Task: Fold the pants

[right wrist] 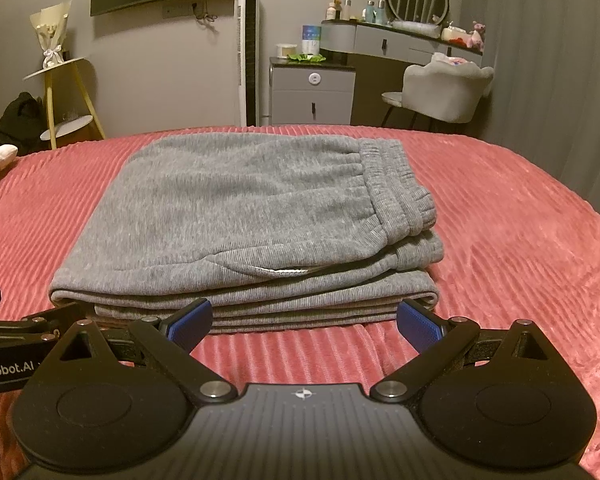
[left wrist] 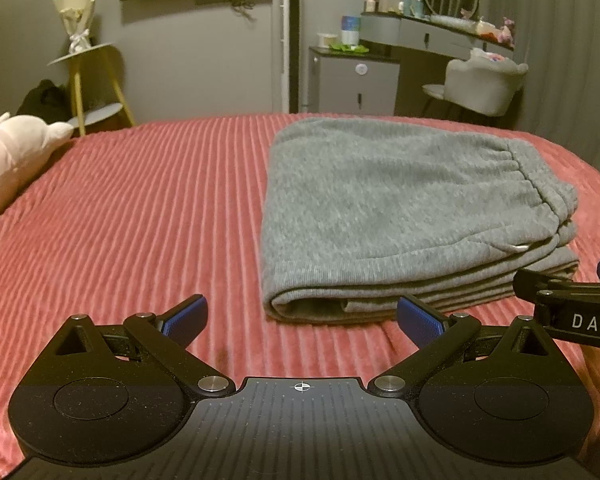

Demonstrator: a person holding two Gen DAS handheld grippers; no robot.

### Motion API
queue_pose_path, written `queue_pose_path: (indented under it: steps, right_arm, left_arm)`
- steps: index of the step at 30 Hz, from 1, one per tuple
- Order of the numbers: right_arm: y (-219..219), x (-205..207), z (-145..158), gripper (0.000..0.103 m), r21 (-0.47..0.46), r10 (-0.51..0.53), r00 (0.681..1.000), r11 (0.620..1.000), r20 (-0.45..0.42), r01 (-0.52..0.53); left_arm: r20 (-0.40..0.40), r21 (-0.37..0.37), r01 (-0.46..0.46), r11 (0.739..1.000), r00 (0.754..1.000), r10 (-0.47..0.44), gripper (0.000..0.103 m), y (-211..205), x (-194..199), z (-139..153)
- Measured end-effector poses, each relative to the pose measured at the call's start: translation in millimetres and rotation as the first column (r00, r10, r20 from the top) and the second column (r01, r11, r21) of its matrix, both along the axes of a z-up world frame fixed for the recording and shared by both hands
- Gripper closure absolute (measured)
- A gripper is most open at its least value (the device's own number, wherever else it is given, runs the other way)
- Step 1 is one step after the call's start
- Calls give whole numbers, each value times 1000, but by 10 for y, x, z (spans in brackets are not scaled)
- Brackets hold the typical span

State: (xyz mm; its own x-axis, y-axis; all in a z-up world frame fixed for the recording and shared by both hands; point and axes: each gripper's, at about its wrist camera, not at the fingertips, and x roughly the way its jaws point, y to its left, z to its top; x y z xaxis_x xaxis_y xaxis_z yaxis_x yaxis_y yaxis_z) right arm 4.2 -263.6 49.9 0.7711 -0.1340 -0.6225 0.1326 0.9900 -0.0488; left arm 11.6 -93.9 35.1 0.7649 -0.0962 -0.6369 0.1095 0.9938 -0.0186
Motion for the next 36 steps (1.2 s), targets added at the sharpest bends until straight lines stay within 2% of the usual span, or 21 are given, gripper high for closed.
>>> queue_pose_path:
  steps: [10, 36]
  right_arm:
    - [21, 15, -10, 4, -11, 1, 1000, 1000, -9, -1]
    - [8, 21, -30, 4, -12, -3, 1000, 1000, -21, 3]
  left_arm:
    - [-16, -11, -4, 1000, 1000, 4, 0, 18, 21, 1]
    - [-34, 17, 2, 1000, 999, -2, 0, 1, 28, -37]
